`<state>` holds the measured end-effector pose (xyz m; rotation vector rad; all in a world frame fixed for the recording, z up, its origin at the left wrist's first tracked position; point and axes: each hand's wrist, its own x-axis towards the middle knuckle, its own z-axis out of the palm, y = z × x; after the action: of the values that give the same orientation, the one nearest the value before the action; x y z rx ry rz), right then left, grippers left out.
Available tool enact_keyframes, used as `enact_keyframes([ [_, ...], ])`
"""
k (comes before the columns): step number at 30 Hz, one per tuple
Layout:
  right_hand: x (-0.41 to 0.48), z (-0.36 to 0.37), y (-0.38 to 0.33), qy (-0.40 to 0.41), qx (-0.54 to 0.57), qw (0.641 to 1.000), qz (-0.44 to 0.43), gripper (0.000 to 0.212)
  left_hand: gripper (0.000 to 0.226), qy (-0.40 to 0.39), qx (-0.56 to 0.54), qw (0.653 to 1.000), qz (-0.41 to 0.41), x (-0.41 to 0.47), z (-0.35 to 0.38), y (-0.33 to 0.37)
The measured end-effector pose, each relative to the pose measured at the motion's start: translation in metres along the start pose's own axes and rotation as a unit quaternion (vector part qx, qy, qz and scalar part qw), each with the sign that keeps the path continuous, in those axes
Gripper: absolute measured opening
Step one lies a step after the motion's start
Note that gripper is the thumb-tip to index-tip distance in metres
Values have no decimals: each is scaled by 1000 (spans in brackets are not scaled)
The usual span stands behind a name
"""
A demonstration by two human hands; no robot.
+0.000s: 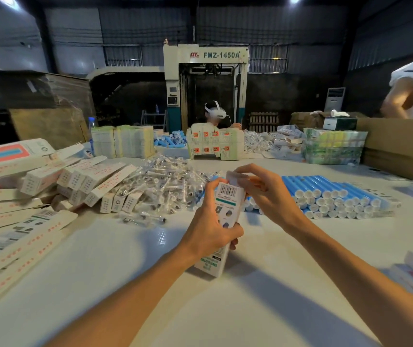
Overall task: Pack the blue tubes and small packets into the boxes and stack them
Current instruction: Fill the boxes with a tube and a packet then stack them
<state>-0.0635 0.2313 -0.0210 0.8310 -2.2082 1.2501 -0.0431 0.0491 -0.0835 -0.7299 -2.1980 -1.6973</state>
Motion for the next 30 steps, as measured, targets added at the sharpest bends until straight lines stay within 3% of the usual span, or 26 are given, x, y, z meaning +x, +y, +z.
enact_keyframes([
  [5, -4, 1, 3, 10, -46, 999, -28, 22, 97, 8, 14, 1000, -4, 0, 0, 1],
  [8, -9, 1, 0, -27, 60, 997, 27, 28, 95, 10, 11, 1000, -5, 0, -2, 3],
  [11, -13, 5, -4, -6, 155, 984, 84, 35, 94, 8, 29, 1000, 9, -1, -3, 4],
  [18, -11, 7, -5, 15, 238, 958, 162, 18, 100, 11, 44, 999, 13, -2, -6, 4],
  [30, -5, -9, -12, -25, 167, 973, 160, 15, 108, -6, 69, 997, 24, -5, -4, 11],
])
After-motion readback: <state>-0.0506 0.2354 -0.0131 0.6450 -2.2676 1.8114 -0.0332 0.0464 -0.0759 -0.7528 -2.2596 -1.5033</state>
